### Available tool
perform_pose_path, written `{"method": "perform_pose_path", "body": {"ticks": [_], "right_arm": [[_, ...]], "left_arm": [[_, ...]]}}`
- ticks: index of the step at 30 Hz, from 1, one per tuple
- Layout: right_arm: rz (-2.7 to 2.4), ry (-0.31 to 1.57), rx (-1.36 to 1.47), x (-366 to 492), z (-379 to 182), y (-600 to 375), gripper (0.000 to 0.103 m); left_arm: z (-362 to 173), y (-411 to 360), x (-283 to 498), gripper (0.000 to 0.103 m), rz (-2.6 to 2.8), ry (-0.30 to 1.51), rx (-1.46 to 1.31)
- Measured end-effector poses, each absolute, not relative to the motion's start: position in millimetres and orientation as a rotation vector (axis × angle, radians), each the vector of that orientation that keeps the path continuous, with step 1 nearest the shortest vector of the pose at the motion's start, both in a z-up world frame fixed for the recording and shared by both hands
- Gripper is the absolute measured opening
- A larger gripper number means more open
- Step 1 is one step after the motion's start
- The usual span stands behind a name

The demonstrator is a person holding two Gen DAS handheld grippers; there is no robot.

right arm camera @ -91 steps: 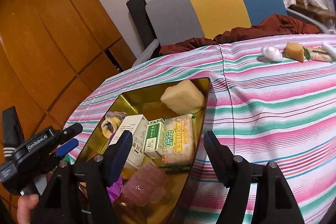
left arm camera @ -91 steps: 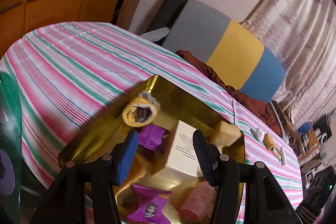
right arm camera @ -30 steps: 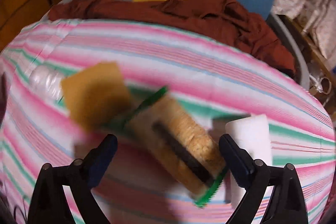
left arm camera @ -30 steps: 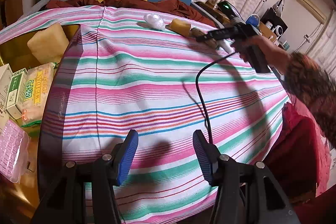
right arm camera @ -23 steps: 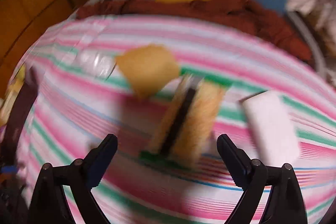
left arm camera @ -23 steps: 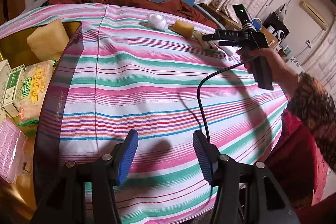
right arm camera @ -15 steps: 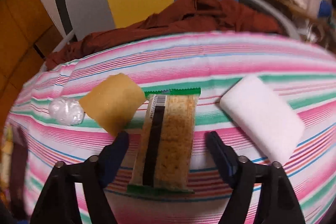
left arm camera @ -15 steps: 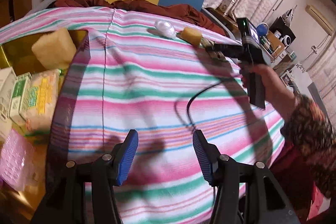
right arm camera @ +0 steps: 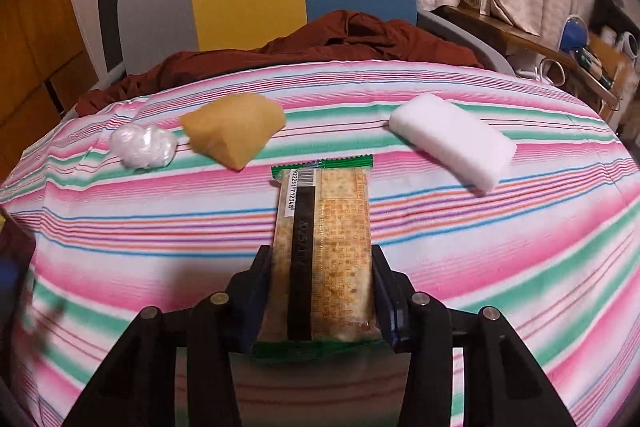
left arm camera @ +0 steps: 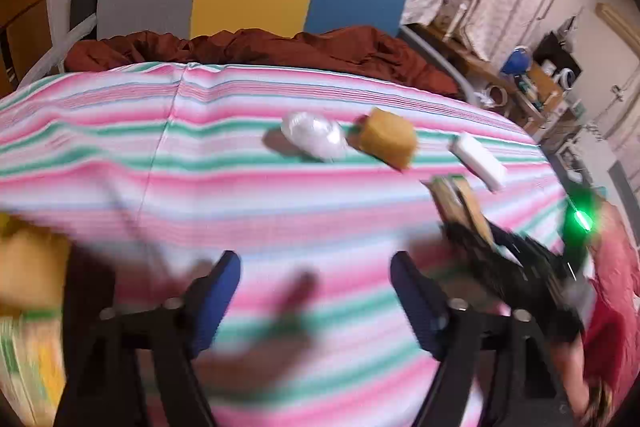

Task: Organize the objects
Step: 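Grasp the white plastic bag with the left gripper while the right gripper holds a cracker packet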

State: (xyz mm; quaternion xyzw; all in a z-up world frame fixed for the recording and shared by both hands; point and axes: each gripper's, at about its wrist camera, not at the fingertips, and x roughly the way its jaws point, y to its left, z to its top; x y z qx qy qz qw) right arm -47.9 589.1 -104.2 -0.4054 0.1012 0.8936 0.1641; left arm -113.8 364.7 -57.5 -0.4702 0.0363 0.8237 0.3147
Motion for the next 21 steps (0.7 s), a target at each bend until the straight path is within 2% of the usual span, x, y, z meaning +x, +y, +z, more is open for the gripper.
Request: {"method": "perform_pose_path", "body": {"ticks": [4, 8, 19, 21], "right_arm": [[2.546, 0.269, -1.140, -49, -107, 585, 0.047], [2.547, 0.267, -1.130, -50, -109, 585, 0.047], [2.547, 0.255, -1.119, -48, -109, 584, 0.047], [2.546, 0.252, -1.117, -48, -109, 584, 0.047]], "left_arm": [[-69, 394, -150, 0.080, 2.206, 0.154, -1.268], [-75, 410, -173, 0.080, 2.225, 0.135, -1.301], [-84, 442, -201, 0.079, 2.313, 0.134, -1.225], [-87, 440, -204, 0.060, 2.313, 0.093, -1.207]]}}
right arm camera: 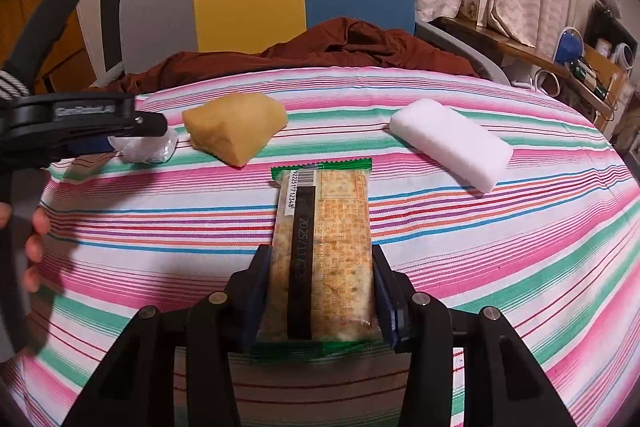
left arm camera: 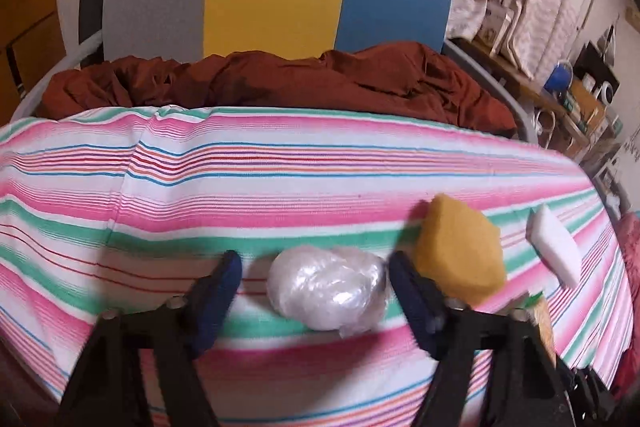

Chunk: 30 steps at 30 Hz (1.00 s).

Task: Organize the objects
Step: 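Grasp the white plastic bag with the left gripper while the right gripper holds a cracker packet, then drop the plastic bag into the tray with the left gripper while the right gripper carries the packet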

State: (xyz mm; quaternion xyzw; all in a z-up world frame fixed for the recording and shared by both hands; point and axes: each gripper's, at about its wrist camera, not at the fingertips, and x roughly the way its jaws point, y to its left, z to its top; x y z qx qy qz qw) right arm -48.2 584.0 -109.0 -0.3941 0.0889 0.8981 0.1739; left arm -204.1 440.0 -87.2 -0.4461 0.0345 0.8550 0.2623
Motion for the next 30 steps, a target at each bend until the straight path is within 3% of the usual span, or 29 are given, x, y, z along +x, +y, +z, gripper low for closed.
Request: {"method": "perform_pose_path", "body": {"ticks": [2, 6, 21, 30], "right_arm": [[2.546, 0.248, -1.115, -48, -109, 583, 0.047], [2.547, 0.248, -1.109, -48, -109, 583, 0.047], [2.531, 0.183, -1.094, -49, -108, 577, 0.047], [2.508, 0.129, -1.076, -47, -107, 572, 0.047]], "left_arm": [[-90, 438, -204, 0.052, 2.303, 0.067, -1.181], [-90, 437, -197, 0.048, 2.308, 0.091, -1.119], [-89, 379, -145, 0.046, 2.337, -0.022, -1.096], [-59, 333, -93, 0.046, 2.297, -0.068, -1.006]]}}
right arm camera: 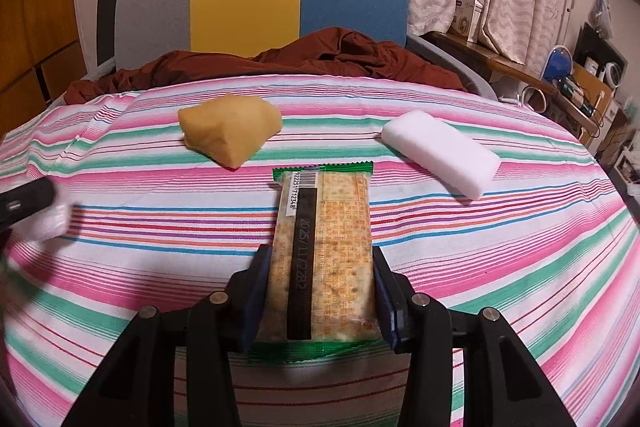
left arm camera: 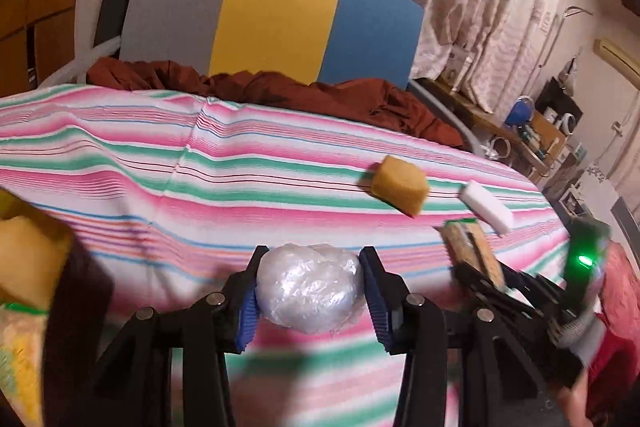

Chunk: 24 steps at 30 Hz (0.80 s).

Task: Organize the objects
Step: 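Drop the plastic bag into the tray with the left gripper while the right gripper carries the packet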

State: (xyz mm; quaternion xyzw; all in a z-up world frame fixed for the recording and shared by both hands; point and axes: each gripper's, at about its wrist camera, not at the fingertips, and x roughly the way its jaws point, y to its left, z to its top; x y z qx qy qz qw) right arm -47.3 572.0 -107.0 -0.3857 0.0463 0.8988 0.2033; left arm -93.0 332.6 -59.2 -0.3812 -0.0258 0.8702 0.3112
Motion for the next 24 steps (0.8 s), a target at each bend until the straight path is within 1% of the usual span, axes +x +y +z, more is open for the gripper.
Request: {"method": "perform_pose_path", "body": {"ticks": [9, 12, 17, 24], "right_arm": [[2.518, 0.040, -1.005, -41, -97, 560, 0.047], [2.540, -0.004, -0.975, -37, -91, 550, 0.047], [2.591, -0.017, -0.963, -24, -87, 531, 0.047], [2.625, -0.018, -0.973, -8, -86, 506, 0.047]], "left_arm": [[-20, 262, -57, 0.046, 2.320, -0.149, -0.925], [-10, 232, -60, 0.046, 2.359, -0.182, -0.917], [-3, 184, -83, 0.046, 2.432, -0.246, -0.952], [-18, 130, -134, 0.046, 2.366, -0.500, -1.143]]}}
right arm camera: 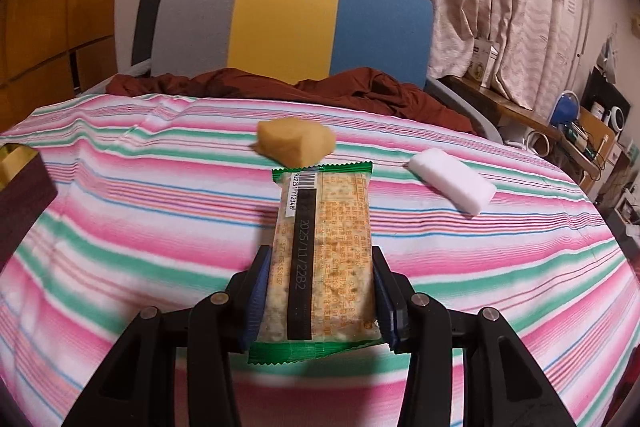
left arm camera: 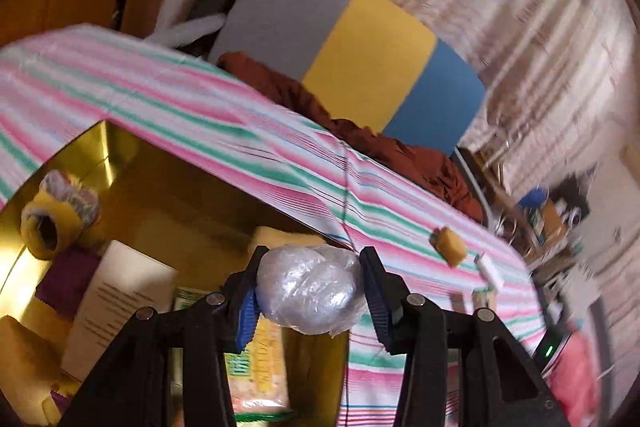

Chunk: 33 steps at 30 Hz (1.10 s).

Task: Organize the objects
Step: 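Drop the plastic bag into the tray with the left gripper while the right gripper carries the packet, then lower the cracker packet into the gold tray and open the right gripper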

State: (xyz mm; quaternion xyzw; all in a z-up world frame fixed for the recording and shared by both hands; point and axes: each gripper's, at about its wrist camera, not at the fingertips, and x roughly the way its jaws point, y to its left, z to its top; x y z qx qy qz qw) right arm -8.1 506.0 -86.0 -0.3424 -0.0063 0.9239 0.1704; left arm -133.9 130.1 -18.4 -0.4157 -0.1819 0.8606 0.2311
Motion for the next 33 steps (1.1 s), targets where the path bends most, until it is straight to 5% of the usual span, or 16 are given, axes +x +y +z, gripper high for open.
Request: {"method": "perform_pose_path", "body": {"ticks": [8, 14, 19, 33], "right_arm": [[2.614, -0.047, -1.004, -4, -92, 490, 0.047], [2.595, -0.087, -1.032, -5, -97, 481, 0.047], [2.590, -0.137, -1.040, -6, -99, 474, 0.047], [2.605, -0.166, -1.016, -4, -97, 470, 0.047]], "left_arm": [[-29, 100, -173, 0.047, 2.399, -0.582, -1.203], [-49, 86, -194, 0.064, 2.468, -0.660, -1.315], [-56, 75, -190, 0.065, 2.436, -0.720, -1.311], [26, 16, -94, 0.065, 2.627, -0.542, -1.111]]}}
